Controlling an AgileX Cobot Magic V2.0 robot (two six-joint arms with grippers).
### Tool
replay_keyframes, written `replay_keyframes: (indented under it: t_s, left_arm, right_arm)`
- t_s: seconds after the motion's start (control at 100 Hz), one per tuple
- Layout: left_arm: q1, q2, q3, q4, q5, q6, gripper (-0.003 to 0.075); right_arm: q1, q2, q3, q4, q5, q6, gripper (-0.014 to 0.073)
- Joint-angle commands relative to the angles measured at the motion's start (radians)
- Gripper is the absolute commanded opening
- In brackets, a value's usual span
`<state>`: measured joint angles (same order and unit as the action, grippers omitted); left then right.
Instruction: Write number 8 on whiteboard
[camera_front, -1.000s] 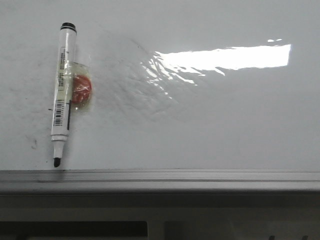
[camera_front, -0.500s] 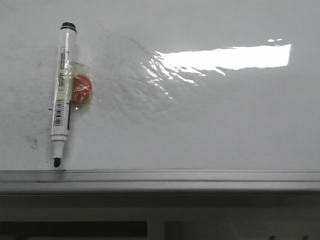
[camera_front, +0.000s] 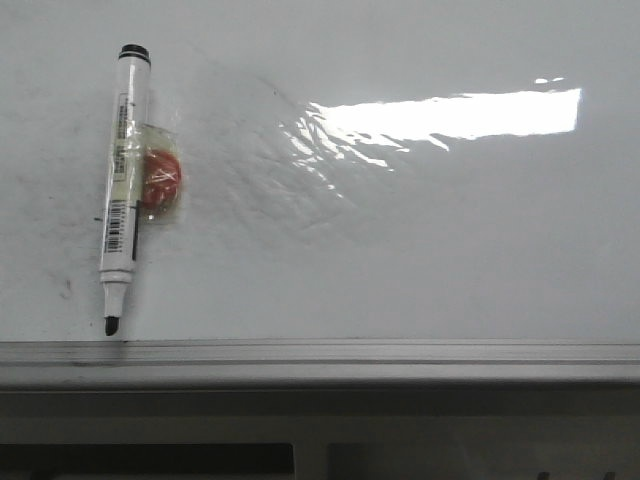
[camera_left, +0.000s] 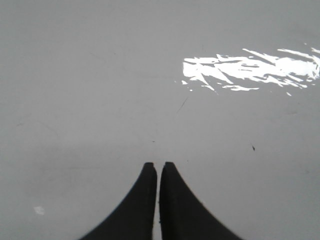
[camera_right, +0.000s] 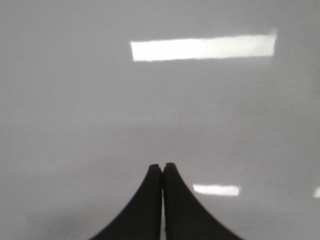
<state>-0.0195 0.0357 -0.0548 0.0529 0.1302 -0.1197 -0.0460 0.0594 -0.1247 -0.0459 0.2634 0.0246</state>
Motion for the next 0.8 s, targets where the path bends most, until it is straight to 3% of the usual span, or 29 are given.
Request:
replay_keyframes:
  t_s: [0.0,0.1,0.24,0.38,0.46,0.56,0.68,0.79]
  left_arm:
    - [0.002,0.072,-0.080,0.027,-0.063,-0.011,-0.0020]
    - [0.002,0.129,-0.116,0.027,-0.065,-0.011,-0.0020]
    - [0.002,0.169,-0.134,0.011,-0.111,-0.011,-0.0005]
    - [0.002,0.191,-0.132,-0.053,-0.174,-0.011,0.0169]
    - [0.002,0.211,-0.132,-0.053,-0.179,-0.011,0.0311]
    - [0.002,0.244,-0.132,-0.059,-0.226,-0.011,0.0405]
    - [-0.013,0.283,-0.132,-0.070,-0.313,-0.011,0.0411]
    - [-0.086,0.321,-0.132,-0.053,-0.348,-0.011,0.0411]
  right_arm:
    - [-0.002,0.083,-0.090,0.004,0.028,0.000,-0.0063]
    - [-0.002,0.166,-0.152,0.029,0.095,0.000,-0.0063]
    - [-0.002,0.236,-0.167,0.053,0.076,0.000,-0.0064]
    - [-0.002,0.262,-0.165,0.053,0.088,0.000,-0.0063]
    - [-0.002,0.262,-0.165,0.053,0.088,0.000,-0.0064]
    - [-0.002,0.262,-0.165,0.053,0.088,0.000,-0.0064]
    - [-0.002,0.262,-0.165,0.053,0.088,0.000,-0.0064]
    - [-0.002,0.262,-0.165,0.053,0.088,0.000,-0.0064]
